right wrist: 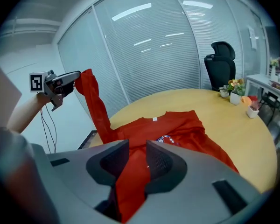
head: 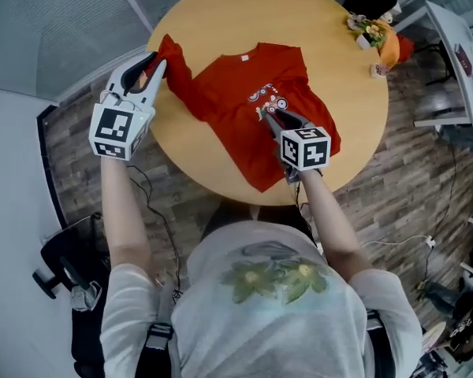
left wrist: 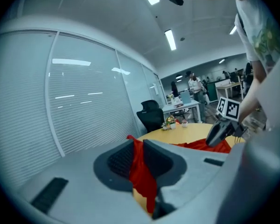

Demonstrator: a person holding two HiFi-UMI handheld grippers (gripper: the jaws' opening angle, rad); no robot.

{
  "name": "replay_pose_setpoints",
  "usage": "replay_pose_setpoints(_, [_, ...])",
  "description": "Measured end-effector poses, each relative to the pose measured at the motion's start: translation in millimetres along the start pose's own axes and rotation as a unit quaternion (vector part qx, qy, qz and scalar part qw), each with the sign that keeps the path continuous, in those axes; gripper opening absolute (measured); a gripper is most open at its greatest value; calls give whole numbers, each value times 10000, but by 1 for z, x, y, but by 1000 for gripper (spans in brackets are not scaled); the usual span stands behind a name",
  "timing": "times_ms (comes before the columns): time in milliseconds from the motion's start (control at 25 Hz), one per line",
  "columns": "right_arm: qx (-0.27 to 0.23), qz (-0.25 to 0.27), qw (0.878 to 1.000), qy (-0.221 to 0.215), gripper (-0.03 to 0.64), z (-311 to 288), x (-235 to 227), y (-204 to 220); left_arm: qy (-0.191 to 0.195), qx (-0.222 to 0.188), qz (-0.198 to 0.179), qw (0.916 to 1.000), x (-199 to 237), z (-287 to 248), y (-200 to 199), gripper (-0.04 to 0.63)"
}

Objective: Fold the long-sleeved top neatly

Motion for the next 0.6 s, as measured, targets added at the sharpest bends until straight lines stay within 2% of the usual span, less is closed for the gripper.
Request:
replay_pose_setpoints(160, [-100, -161, 9997, 159, 123, 19, -13, 3, 346, -342, -24, 9988, -19, -30, -29, 61])
replay_pose_setpoints(280, [-138, -286, 9992, 223, 123, 29, -26, 8, 506, -319, -76, 9982, -39, -53, -38, 61])
replay_pose_setpoints(400, [-93, -389, 9989, 239, 123, 34, -40, 15, 765, -100, 498, 9958, -63, -69, -24, 61])
replay_pose_setpoints(480, [-56, -447, 9987, 231, 123, 37, -47, 18, 733, 258, 1019, 9918, -77, -75, -4, 61])
replay_pose_setpoints(600, [7, -493, 9986, 177, 123, 39, -58, 18, 419, 909, 1898, 9767, -92, -88, 29, 64])
Point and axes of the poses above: the fingertips, and each gripper's own axes: z backward along the fingers, x to its left, y out of its underside, the point moved 9 cm from there along z, backward along the fingers, and after that the axes turned 10 degrees about -y, right-handed, at the moved point
